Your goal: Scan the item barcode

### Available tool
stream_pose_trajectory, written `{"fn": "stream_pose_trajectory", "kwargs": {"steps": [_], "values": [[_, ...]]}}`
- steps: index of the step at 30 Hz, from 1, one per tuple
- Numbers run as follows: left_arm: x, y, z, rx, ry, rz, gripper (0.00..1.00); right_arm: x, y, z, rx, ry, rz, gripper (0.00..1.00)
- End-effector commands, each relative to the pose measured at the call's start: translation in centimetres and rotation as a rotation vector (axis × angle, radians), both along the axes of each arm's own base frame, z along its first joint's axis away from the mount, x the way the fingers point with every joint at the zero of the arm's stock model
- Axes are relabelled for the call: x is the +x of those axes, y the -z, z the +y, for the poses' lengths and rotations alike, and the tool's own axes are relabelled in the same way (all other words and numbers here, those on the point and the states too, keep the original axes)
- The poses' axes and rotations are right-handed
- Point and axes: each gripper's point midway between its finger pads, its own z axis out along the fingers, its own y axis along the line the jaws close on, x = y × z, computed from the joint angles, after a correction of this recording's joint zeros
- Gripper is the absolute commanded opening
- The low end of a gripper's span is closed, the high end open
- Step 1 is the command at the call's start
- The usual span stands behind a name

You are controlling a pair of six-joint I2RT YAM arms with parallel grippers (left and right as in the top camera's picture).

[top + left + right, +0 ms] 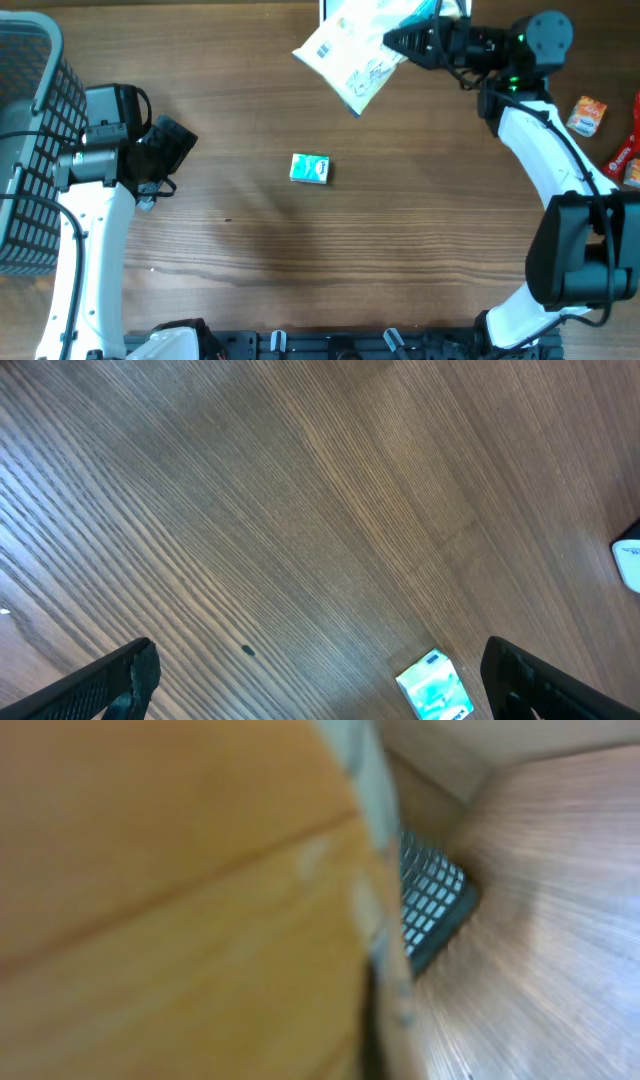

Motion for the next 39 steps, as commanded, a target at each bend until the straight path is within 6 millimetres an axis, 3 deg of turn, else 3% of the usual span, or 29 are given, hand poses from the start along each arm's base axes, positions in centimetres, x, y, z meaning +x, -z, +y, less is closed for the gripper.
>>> {"fn": "stream_pose_trajectory", "kwargs": {"steps": [1, 4, 5, 10, 15, 18, 21, 24, 28, 32, 36, 39], "values": [[0.3, -1.1, 0.4, 0.023, 0.006, -0.031, 1.0, 2.7, -0.6, -0.7, -0.016, 0.163, -0.147, 0.05], [0.3, -1.1, 0.4, 0.023, 0.006, -0.03, 1.0, 5.8, 2.7, -1.7, -0.109, 0.343, -0.106, 0.05], [0.3, -1.1, 0.4, 0.023, 0.006, -0.03, 1.0, 6.9, 4.7, -2.3, -0.18, 0.424, -0.08, 0.04], [0.3, -1.1, 0.5, 0.028, 0.004, -0.03, 1.0, 8.2, 10.8, -4.6, -0.491, 0.589, -0.019, 0.05], [0.3, -1.1, 0.6, 0.035, 0.001, -0.033, 1.0, 7.8, 12.2, -8.1, -0.845, 0.743, -0.097, 0.05], [0.4, -1.2, 0.6, 0.035, 0.001, -0.036, 1.0, 6.9, 11.5, -10.3, -1.183, 0.84, -0.223, 0.04], [0.7, -1.3, 0.6, 0.035, 0.001, -0.047, 1.0, 5.9, 10.3, -11.0, -1.525, 0.911, -0.383, 0.05], [0.9, -1.4, 0.6, 0.037, 0.001, -0.056, 1.0, 5.3, 8.6, -9.2, -1.691, 0.984, -0.511, 0.05], [0.8, -1.4, 0.6, 0.04, 0.009, -0.053, 1.0, 4.2, 8.0, -4.0, -1.782, 0.9, -0.702, 0.05], [0.8, -1.4, 0.6, 0.048, 0.025, -0.051, 1.0, 2.7, 10.8, 0.1, -1.919, 0.735, -0.825, 0.05], [0.8, -1.4, 0.6, 0.048, 0.025, -0.052, 1.0, 2.9, 14.2, 1.6, -2.03, 0.558, -0.906, 0.05], [0.8, -1.3, 0.6, 0.047, 0.025, -0.05, 1.0, 4.6, 14.4, 1.5, -2.154, 0.607, -0.973, 0.04]]}}
